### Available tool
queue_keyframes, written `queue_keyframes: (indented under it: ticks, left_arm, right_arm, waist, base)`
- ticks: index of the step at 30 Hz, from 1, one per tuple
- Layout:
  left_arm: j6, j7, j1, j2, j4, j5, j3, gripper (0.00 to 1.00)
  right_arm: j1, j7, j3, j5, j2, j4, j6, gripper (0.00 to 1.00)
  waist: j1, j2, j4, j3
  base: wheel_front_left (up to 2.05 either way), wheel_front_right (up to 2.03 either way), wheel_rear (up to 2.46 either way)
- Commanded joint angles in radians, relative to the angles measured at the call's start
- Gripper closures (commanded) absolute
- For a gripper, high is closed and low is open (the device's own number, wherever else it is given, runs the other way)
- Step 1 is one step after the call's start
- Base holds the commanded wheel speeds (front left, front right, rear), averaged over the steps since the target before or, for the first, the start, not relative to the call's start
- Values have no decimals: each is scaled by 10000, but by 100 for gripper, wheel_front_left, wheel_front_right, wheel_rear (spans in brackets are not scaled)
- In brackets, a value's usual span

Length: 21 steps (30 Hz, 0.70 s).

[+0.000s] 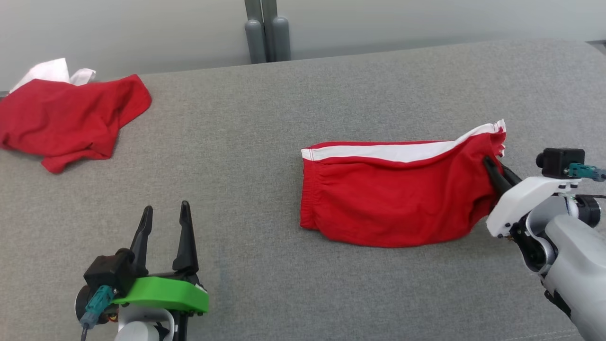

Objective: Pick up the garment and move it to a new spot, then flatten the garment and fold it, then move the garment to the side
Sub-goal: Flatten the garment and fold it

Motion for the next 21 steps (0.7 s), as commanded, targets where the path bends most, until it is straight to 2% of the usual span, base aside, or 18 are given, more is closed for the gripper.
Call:
queue_keyframes:
  ticks: [1, 5, 10, 17, 21]
  left_arm:
    - [-2, -4, 160, -4, 64, 78, 77, 0]
    - [-53, -4, 333, -97, 141, 124, 201, 0]
    - [-129, -4, 457, -169, 123, 148, 268, 0]
    - [-242, -4, 341, -237, 99, 169, 182, 0]
    - [-256, -4, 241, -254, 76, 150, 183, 0]
  right_arm:
    - [119, 61, 99, -145, 81, -356, -13, 100]
    - [158, 276, 210, -275, 345, -1206, -13, 100]
    - [93, 600, 194, -482, 1069, -1750, -13, 100]
    - [-160, 889, 152, -792, 2258, -993, -13, 100]
    - [-322, 809, 146, -885, 2719, -403, -11, 100]
  waist:
    - [0, -1, 299, -324]
    - [0, -1, 581, -557]
    - [0, -1, 955, -688]
    - [0, -1, 1530, -537]
    - [0, -1, 1766, -376]
  base:
    - [0, 0, 0]
    - [0, 0, 0]
    - [0, 0, 0]
    - [0, 0, 0]
    - [0, 0, 0]
